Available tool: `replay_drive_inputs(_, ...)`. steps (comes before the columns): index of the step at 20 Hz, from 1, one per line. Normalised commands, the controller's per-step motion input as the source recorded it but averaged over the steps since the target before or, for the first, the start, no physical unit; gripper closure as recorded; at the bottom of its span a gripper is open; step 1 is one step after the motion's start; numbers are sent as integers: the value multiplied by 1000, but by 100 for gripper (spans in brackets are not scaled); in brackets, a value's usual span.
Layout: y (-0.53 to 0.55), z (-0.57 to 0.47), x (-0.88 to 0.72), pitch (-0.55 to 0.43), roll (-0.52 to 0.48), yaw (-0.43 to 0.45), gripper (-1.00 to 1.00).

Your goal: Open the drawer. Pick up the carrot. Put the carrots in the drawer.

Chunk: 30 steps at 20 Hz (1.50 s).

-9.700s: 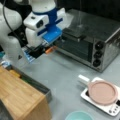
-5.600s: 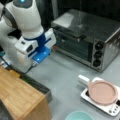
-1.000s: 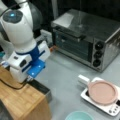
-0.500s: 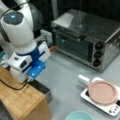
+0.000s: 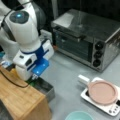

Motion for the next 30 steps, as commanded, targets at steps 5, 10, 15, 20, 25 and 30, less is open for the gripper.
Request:
replay_drive_inputs(5,354,-50,-49,-84,57,-179,-100)
replay_drive_inputs(10,206,-56,-81,-99,62,-164,-100)
replay_drive_inputs(15,152,-52,-93,-103,80,-166,-100)
replay_drive_inputs(20,218,-68,-89,-112,85,-187,-100)
replay_drive_inputs(25,328,-58,-76,-105,90,-207,-100)
replay_drive_inputs(30,300,-40,-82,-92,68,-193,-100)
